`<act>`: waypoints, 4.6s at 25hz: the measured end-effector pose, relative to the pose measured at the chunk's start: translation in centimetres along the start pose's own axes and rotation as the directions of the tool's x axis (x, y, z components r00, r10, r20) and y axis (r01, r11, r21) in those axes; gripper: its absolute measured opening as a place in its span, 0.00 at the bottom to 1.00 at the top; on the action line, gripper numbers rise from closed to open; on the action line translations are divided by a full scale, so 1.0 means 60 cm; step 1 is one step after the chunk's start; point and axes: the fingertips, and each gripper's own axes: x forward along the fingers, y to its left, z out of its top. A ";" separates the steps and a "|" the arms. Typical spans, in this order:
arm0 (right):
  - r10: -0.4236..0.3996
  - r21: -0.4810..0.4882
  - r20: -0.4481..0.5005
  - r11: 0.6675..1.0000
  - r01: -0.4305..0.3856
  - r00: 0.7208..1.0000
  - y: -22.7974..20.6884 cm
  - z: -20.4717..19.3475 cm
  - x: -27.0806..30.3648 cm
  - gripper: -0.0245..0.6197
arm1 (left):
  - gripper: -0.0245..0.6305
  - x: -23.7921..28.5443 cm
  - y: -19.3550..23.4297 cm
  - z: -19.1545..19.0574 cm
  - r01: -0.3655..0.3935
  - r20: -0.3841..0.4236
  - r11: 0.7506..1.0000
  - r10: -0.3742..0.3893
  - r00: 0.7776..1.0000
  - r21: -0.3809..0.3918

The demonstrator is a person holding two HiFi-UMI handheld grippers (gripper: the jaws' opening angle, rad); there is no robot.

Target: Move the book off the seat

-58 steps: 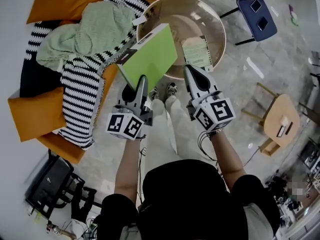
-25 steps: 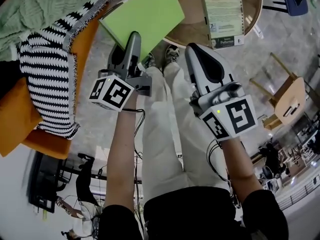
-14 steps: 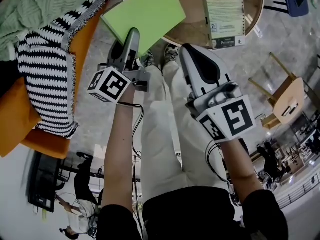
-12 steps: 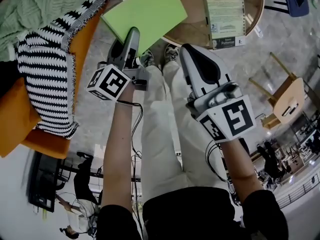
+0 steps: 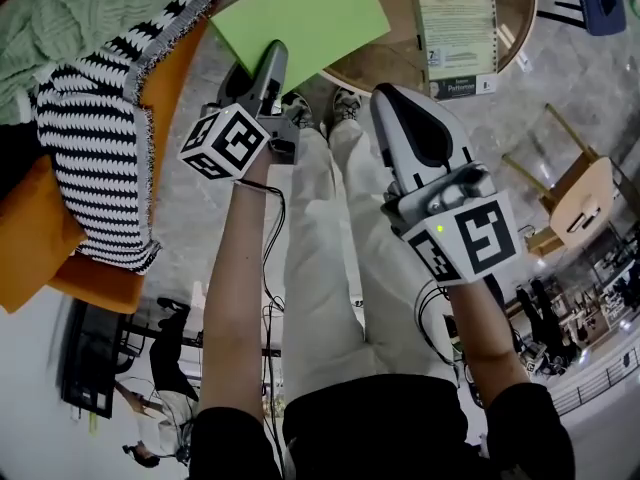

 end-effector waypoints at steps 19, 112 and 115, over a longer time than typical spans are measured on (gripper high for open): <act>-0.020 0.031 -0.020 0.999 0.021 1.000 -0.032 0.002 0.021 0.06 | 0.49 0.074 0.073 -0.024 -0.119 -0.160 0.980 0.145 0.977 0.160; 0.182 -0.186 0.552 0.978 -0.093 0.814 0.293 0.507 -0.520 0.06 | 0.05 -0.575 -0.860 0.271 0.061 0.322 0.645 -0.459 0.828 0.762; 0.199 -0.209 0.542 0.973 -0.099 0.817 0.307 0.516 -0.535 0.06 | 0.05 -0.591 -0.867 0.269 0.054 0.333 0.656 -0.450 0.828 0.753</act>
